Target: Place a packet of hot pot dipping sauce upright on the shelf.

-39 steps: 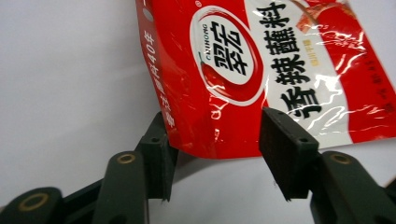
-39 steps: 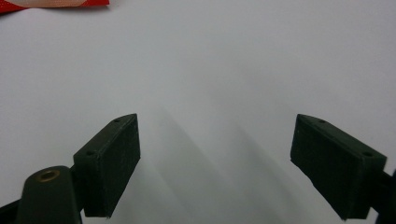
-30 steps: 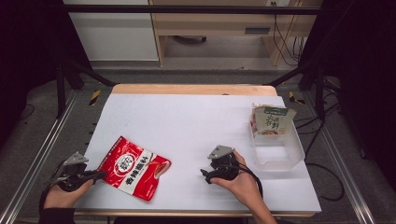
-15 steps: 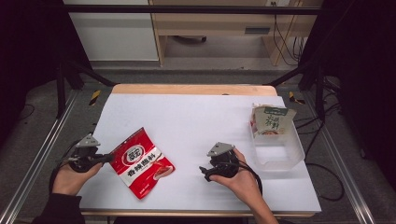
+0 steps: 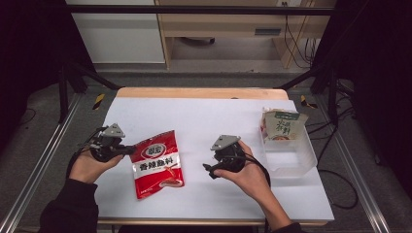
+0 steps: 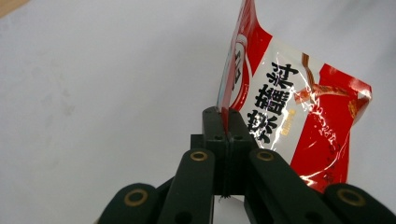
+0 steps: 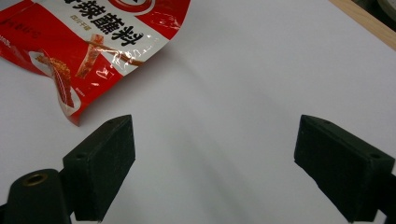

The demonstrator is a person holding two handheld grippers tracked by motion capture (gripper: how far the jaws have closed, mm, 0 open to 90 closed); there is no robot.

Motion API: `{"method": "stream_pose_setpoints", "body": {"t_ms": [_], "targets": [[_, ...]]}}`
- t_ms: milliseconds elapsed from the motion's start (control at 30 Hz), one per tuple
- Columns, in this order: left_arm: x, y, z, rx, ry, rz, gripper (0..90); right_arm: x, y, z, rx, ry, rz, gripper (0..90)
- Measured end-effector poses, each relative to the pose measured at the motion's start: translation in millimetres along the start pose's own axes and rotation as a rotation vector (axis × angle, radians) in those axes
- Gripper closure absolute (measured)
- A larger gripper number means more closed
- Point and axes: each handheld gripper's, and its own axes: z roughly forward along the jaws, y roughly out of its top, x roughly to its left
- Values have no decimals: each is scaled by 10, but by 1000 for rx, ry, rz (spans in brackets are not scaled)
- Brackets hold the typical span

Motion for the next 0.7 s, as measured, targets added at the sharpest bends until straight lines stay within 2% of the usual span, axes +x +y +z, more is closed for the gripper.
{"method": "stream_pose_setpoints", "body": {"t_ms": [133, 367, 500, 700], "targets": [[-25, 87, -18, -13, -4, 14, 900, -14, 115, 7, 22, -4, -26, 138], [-69, 176, -71, -21, -12, 27, 900, -42, 299, 6, 39, 37, -42, 151], [-125, 259, -92, -23, -13, 54, 900, -61, 391, 43, 57, 55, -61, 145], [-165, 356, -98, -26, -14, 72, 900, -89, 554, 51, 59, 57, -87, 157]]}}
